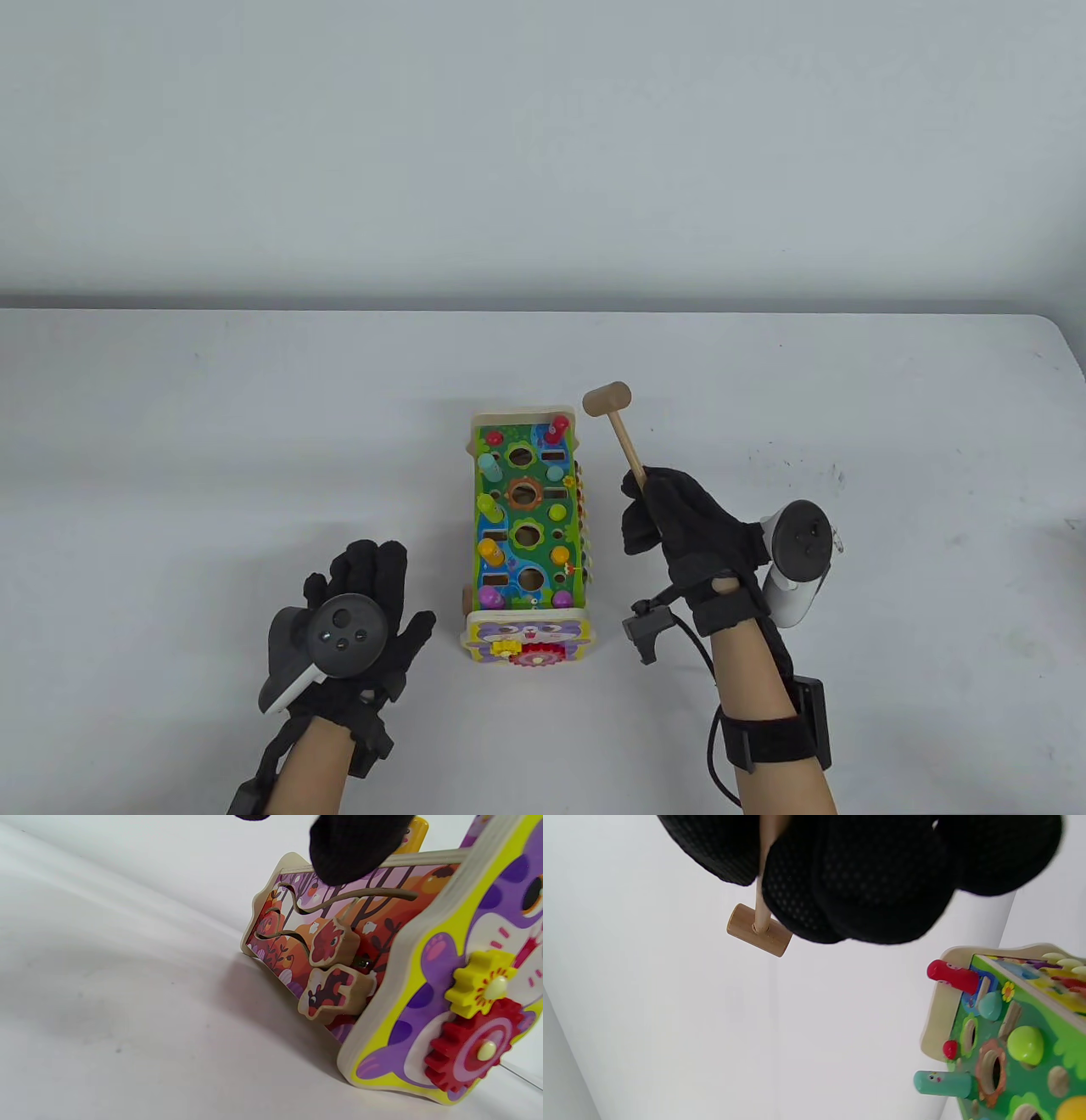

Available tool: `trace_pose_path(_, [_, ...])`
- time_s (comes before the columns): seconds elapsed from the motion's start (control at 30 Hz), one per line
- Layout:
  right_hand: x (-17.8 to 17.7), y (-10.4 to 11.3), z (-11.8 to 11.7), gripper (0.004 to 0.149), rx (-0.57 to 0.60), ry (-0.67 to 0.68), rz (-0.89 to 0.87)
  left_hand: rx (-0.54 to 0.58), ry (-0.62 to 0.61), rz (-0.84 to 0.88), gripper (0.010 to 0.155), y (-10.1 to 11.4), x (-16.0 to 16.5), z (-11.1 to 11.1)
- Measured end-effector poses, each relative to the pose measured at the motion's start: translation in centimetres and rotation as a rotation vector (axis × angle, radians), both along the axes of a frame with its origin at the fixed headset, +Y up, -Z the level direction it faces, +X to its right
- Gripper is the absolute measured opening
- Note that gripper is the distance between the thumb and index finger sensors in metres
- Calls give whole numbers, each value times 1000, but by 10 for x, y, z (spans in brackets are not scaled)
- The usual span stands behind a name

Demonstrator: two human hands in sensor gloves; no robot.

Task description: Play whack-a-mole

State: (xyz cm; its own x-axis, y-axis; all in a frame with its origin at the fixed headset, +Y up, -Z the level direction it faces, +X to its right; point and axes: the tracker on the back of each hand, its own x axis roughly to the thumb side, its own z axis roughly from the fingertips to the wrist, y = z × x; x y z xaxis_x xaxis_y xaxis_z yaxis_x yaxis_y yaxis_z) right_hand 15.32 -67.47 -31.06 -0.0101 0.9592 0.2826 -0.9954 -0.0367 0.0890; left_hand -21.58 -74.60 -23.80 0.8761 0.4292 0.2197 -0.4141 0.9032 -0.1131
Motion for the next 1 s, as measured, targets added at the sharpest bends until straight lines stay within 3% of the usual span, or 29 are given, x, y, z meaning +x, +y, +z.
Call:
trace_pose_path(0.13, [-11, -13, -17, 46, -66, -17, 121, -4, -5, 2, 83, -1, 1, 0])
trace_pose_path(0.33, [-24, -33, -36, 46, -213, -30, 453, -17, -15, 5, 83, -3, 2, 0])
trace_pose_path(0.5, [-17, -23, -28, 46, -162, -38, 280, -22, -16, 12, 83, -2, 2, -1])
trace_pose_path(0.7, [-4, -6, -4, 46, -81, -14, 213, -10, -19, 16, 83, -2, 2, 0])
trace_pose_path(1.0, [-5, -13, 36, 46, -40, 122, 161, 5, -27, 40, 83, -2, 3, 1])
